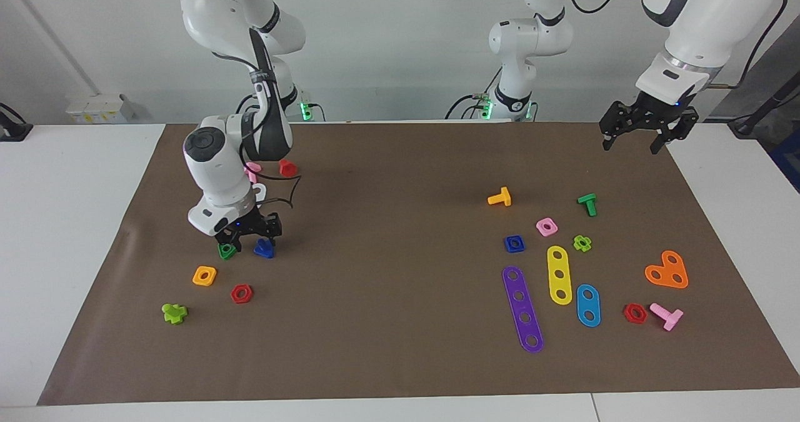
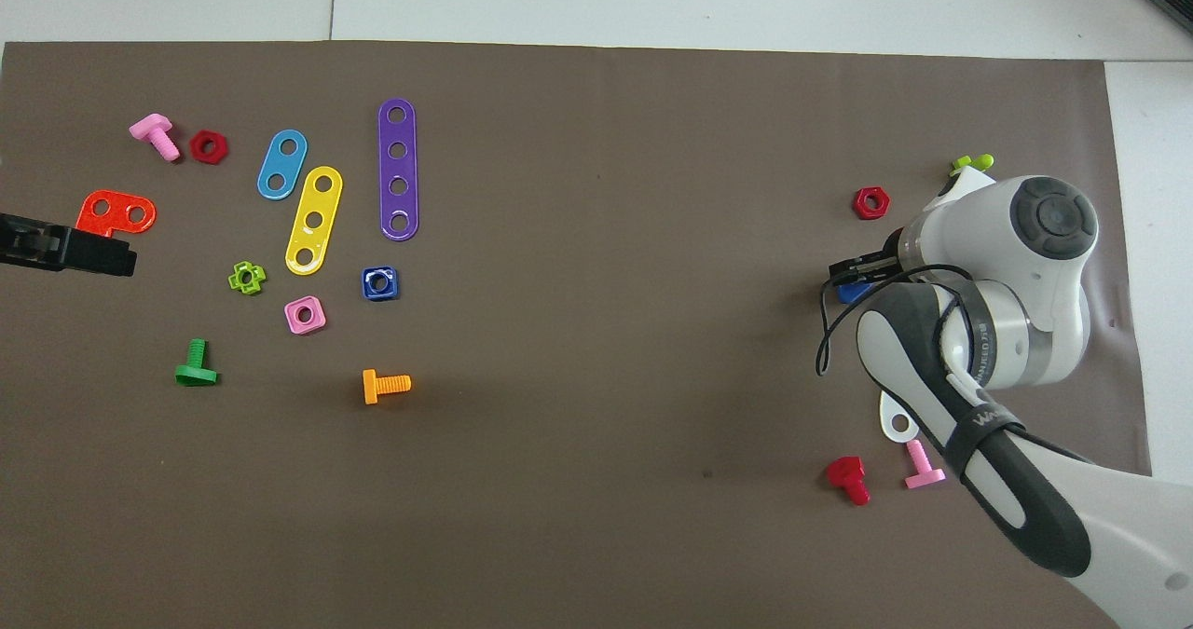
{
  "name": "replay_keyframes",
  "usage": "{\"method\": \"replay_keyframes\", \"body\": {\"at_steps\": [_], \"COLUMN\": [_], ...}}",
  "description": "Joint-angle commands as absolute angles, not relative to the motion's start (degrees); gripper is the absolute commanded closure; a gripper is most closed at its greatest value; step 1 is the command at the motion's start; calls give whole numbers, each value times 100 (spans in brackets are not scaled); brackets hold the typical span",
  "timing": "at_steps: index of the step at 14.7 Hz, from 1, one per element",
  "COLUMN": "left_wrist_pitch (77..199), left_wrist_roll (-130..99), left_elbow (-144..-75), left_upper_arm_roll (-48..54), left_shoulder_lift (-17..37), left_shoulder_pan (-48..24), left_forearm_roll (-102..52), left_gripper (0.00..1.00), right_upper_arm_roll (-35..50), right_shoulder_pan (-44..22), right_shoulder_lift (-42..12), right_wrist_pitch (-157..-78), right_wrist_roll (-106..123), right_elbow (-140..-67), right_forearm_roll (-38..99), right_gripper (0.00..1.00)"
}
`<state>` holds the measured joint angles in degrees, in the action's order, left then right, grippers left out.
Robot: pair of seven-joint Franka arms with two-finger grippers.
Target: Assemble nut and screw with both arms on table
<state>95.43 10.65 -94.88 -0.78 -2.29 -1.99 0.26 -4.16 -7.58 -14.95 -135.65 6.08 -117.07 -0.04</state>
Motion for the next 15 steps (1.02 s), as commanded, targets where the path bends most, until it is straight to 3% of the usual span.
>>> {"method": "replay_keyframes", "body": {"at_steps": [1, 5, 15], "left_wrist_pitch": [9422, 9422, 9422], "left_wrist_roll": [1125, 1125, 1125], "left_elbow": [-9439, -9439, -9439], "left_upper_arm_roll": [-70, -70, -70], "left_shoulder_lift": [-255, -255, -255], "left_shoulder_pan": [-167, -167, -167], "left_forearm_roll": [-79, -79, -79], "left_gripper": [0, 0, 0], "right_upper_arm_roll": [-369, -369, -369], "right_shoulder_pan": [-694, -756, -774], "right_shoulder_lift": [-1581, -1617, -1600], "right_wrist_pitch": [-13711, -13790, -13711], "right_wrist_roll": [835, 826, 914], "right_elbow": [-11786, -11804, -11883], "right_forearm_roll": [132, 132, 334], "right_gripper": [31, 56, 57]}}
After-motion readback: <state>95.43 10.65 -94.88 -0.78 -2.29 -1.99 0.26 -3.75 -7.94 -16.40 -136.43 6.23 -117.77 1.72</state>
